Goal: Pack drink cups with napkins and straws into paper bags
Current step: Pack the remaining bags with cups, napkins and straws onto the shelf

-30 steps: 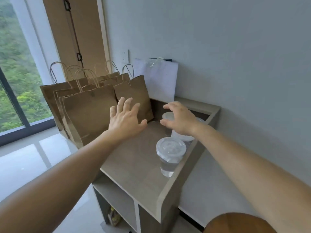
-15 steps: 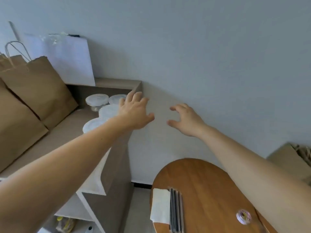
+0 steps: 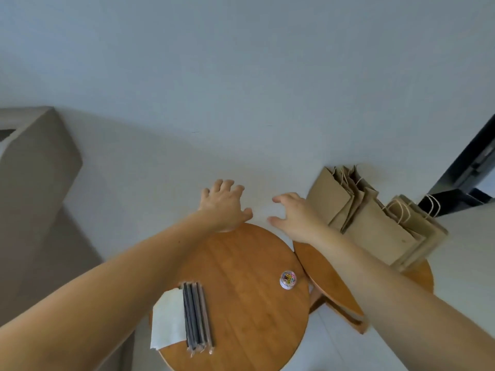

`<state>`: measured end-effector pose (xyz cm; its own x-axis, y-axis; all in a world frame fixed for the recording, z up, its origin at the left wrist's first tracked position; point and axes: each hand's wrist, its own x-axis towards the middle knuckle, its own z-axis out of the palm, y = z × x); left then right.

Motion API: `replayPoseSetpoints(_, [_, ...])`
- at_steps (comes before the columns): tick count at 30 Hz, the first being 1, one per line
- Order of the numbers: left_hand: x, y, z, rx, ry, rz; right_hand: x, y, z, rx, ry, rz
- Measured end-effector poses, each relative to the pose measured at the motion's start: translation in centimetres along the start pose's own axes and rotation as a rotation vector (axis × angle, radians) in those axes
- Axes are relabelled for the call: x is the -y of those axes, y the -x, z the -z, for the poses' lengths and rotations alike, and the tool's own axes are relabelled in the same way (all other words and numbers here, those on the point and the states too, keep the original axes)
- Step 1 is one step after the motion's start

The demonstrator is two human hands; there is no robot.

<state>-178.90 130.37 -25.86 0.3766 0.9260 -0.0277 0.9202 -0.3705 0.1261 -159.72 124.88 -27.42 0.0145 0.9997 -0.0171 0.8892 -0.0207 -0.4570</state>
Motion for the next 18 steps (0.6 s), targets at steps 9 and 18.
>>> replayPoseSetpoints(9, [-18.8,-11.0,-5.7,0.148,0.004,-0.147,-23.9,0.5,4.9,-0.032,0.018,-0.327])
replayPoseSetpoints(18, [-29.6,-16.5,-11.7,0.251,0.005,-0.210,-41.6,0.5,6.7,-0.115,0.150,-0.683])
